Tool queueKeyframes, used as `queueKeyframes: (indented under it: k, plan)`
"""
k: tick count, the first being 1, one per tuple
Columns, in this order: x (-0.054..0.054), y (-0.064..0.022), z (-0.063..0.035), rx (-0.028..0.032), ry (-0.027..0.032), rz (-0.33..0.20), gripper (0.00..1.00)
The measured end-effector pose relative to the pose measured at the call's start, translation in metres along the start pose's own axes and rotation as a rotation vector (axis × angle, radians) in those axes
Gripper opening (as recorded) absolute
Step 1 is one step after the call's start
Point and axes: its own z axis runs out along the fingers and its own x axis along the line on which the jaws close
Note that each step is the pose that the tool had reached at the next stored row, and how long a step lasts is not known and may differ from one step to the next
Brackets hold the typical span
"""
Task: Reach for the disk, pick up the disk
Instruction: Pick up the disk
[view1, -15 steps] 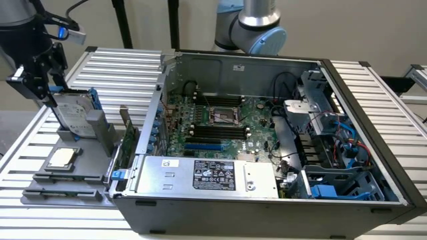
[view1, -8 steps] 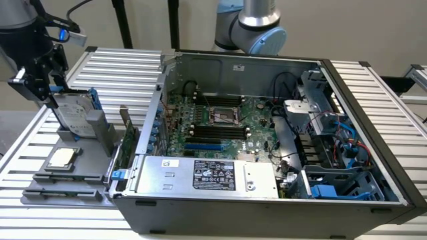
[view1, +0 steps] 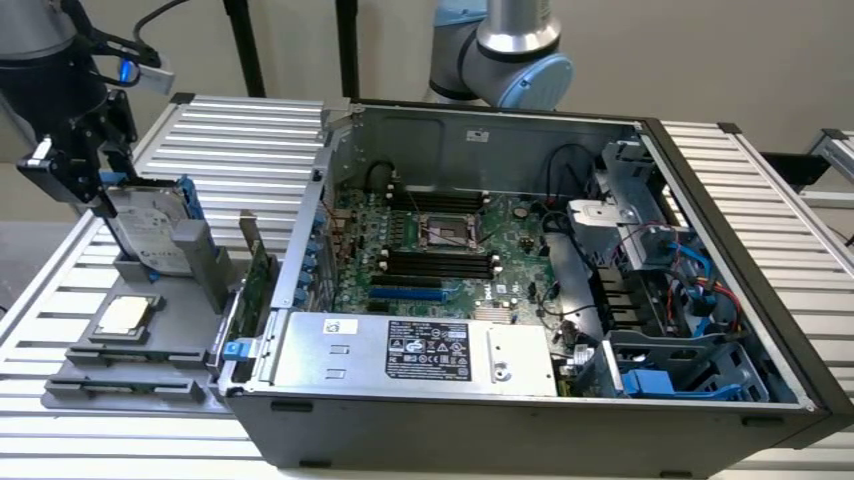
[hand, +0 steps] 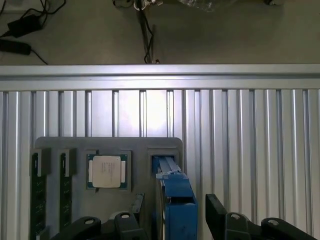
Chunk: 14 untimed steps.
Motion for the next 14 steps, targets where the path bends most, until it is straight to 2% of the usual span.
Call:
queueKeyframes:
  k: [2, 4, 5, 7, 14]
  plan:
    - [0.0000, 0.0000, 0.0000, 0.0000, 0.0000, 0.000, 0.58]
    - [0.0000, 0.0000, 0.0000, 0.0000, 0.0000, 0.000, 0.45]
    - [0.0000, 0.0000, 0.0000, 0.0000, 0.0001, 0.000, 0.45]
    - [0.0000, 0.0000, 0.0001, 0.0000, 0.0000, 0.000, 0.33]
    - [0.0000, 0.0000, 0.0001, 0.0000, 0.0001, 0.000, 0.33]
